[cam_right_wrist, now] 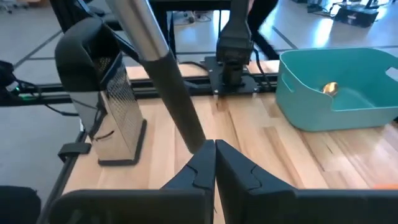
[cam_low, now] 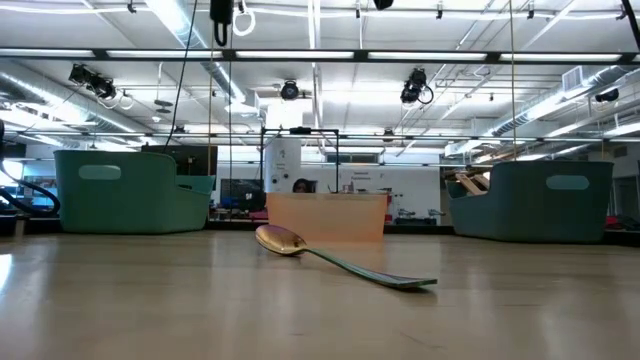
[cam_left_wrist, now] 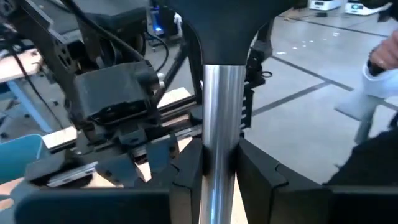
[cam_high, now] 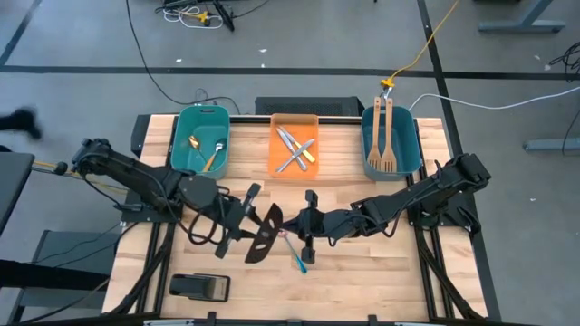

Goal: Pick & Place Kitchen Items
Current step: Put the black spatula into the blue bin

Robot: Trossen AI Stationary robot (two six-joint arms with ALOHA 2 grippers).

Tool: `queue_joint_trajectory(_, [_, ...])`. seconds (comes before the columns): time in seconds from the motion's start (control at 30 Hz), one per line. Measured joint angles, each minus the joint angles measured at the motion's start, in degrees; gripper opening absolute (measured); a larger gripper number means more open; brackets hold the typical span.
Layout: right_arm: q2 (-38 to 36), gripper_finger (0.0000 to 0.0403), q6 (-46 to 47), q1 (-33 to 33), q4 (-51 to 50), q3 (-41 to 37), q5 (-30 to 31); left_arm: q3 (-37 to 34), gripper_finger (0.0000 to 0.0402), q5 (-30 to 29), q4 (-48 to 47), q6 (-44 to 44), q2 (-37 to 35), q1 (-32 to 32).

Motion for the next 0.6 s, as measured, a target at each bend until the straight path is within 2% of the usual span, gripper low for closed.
queue_joint_trajectory(0.27, [0.00, 0.0034, 0.32, 0.04, 0.72, 0.00, -0.47, 0.00, 0.0079, -4.79, 0.80, -1.40, 0.11, 0.00])
queue_joint_trajectory(0.6, [0.00, 0.0118, -0.16, 0.04, 2.78, 0.00, -0.42, 0.00, 0.0079, -7.10, 1.23, -2.51, 0.13, 0.00])
